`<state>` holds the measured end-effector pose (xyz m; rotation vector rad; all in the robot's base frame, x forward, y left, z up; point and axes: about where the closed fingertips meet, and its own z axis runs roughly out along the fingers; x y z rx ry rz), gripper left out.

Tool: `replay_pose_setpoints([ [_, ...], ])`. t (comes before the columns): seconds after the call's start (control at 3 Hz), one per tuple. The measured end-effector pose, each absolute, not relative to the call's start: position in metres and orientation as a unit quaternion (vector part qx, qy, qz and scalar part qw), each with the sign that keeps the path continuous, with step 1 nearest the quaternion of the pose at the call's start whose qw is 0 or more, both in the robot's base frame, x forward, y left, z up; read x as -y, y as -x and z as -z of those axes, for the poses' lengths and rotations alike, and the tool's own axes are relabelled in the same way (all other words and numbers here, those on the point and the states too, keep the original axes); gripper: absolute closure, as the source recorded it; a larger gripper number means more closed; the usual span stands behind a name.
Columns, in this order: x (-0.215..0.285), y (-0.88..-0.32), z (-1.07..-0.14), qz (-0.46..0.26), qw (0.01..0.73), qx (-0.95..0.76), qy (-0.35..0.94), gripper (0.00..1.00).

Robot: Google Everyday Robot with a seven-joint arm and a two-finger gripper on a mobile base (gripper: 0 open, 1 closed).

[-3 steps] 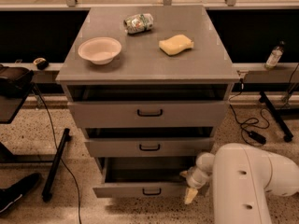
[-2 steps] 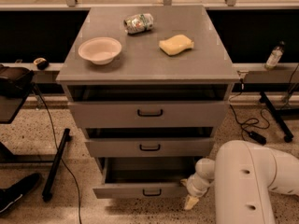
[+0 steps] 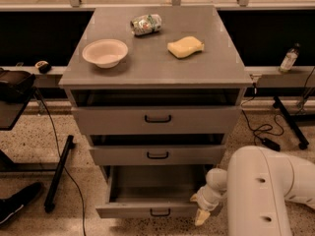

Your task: Open bottom drawer

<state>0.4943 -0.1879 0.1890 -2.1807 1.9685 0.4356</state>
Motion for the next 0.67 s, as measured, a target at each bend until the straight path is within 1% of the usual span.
replay_pose_setpoints([
  [0.33, 0.188, -0.494, -0.191, -0.146, 0.086, -0.660, 0.732, 0.33],
  [0.67, 0.172, -0.481, -0.221, -0.131, 0.096, -0.637, 0.754, 0.32],
])
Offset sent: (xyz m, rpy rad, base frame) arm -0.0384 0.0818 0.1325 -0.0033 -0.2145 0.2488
